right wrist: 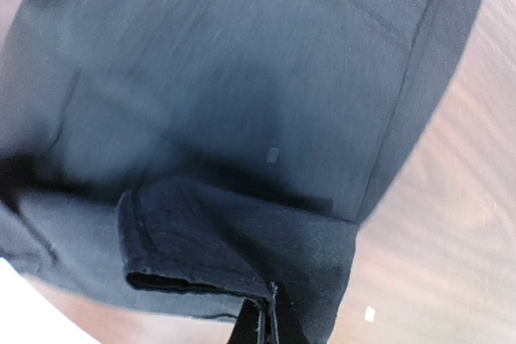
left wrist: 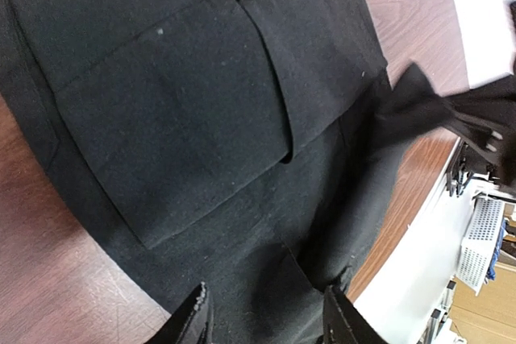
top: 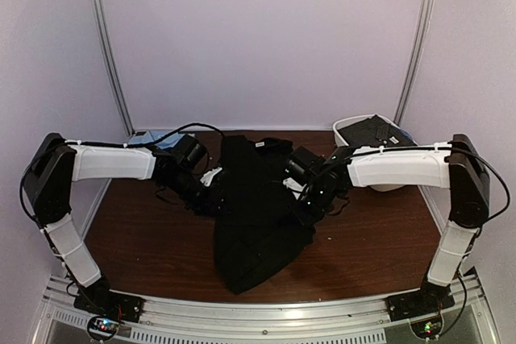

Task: Fold and stack the long sleeve shirts
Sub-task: Flatten out the crumpled shirt at the center of the board.

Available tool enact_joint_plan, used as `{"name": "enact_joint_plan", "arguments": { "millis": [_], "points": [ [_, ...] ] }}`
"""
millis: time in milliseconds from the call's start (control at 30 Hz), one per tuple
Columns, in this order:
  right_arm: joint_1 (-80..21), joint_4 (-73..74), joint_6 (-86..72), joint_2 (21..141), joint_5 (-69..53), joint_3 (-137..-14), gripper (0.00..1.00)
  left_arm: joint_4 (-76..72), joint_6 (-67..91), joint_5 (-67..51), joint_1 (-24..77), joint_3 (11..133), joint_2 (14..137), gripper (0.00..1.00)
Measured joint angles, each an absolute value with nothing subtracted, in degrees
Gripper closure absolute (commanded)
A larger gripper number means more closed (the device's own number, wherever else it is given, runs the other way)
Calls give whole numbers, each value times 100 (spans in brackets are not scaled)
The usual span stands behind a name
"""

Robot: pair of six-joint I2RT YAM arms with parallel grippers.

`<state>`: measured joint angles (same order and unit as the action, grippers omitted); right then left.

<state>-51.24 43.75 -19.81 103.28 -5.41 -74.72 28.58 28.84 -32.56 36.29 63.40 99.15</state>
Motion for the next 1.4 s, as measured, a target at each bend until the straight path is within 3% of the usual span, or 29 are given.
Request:
{"name": "enact_joint_plan", "arguments": {
  "millis": [300,433,567,700,1000,1400],
  "points": [
    [-6071,4807,-2790,9769,-1251,-6816,97,3225,2744,-3352,3610,6340,10202,52],
    [-6490,4646,-3247,9717,-1490,-6265,79,3483,2624,-3343,3605,6416,10256,52],
    [-6523,4604,-3573,9531,-1317,-6219,51,3612,2571,-3131,3605,6637,10278,51],
    [-6440,4519,-3605,9382,-875,-6783,40,3586,2567,-2620,3605,6938,10278,50],
    [-5817,3535,-3321,9411,-139,-7124,33,3120,2692,-1616,3516,7662,10685,47],
    [-4539,1841,-2969,9845,-447,-6613,33,2606,3157,-1247,3444,8036,11681,46]
  ]
}}
